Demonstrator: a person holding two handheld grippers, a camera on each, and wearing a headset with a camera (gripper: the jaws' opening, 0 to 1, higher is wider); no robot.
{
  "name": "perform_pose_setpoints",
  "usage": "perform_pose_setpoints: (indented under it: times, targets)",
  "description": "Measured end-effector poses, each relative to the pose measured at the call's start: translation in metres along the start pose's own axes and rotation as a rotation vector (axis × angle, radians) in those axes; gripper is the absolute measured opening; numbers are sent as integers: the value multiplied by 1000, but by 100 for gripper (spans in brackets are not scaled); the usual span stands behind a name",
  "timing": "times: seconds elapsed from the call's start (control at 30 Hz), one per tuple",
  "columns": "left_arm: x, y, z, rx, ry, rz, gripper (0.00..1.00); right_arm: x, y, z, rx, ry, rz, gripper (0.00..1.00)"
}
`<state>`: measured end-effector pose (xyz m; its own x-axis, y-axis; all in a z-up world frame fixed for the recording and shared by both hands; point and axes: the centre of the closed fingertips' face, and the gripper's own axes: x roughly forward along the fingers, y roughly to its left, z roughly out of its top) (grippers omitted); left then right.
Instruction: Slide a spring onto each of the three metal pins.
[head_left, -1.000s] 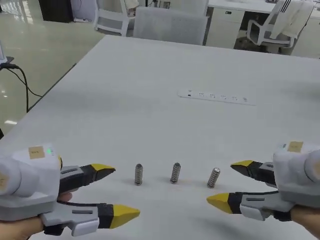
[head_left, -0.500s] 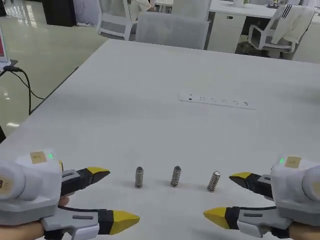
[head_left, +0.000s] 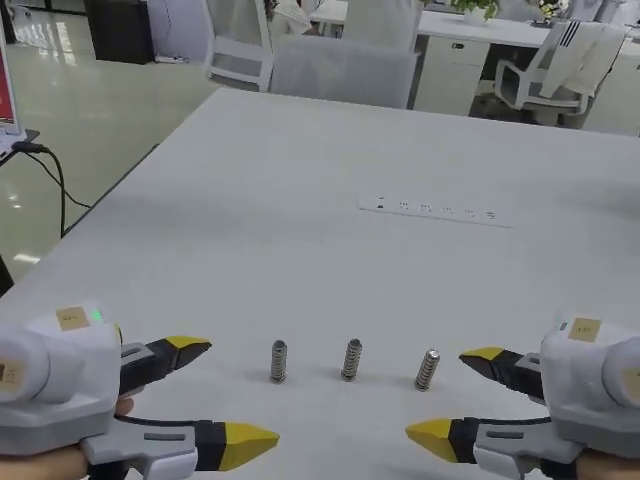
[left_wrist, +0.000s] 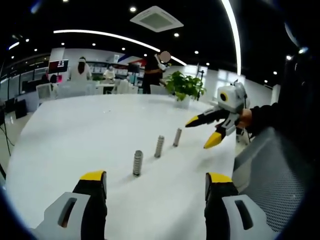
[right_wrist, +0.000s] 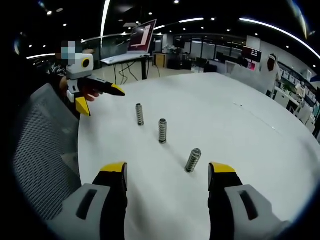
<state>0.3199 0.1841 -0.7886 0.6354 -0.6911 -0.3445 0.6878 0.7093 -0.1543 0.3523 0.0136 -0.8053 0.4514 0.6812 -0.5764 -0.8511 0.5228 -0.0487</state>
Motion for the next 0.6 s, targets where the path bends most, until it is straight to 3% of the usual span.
perform_pose_setpoints:
  times: [0.6]
  targets:
    - [-2,1,3,-3,-13,11,79,-1,0,3,-9,-6,-11,64]
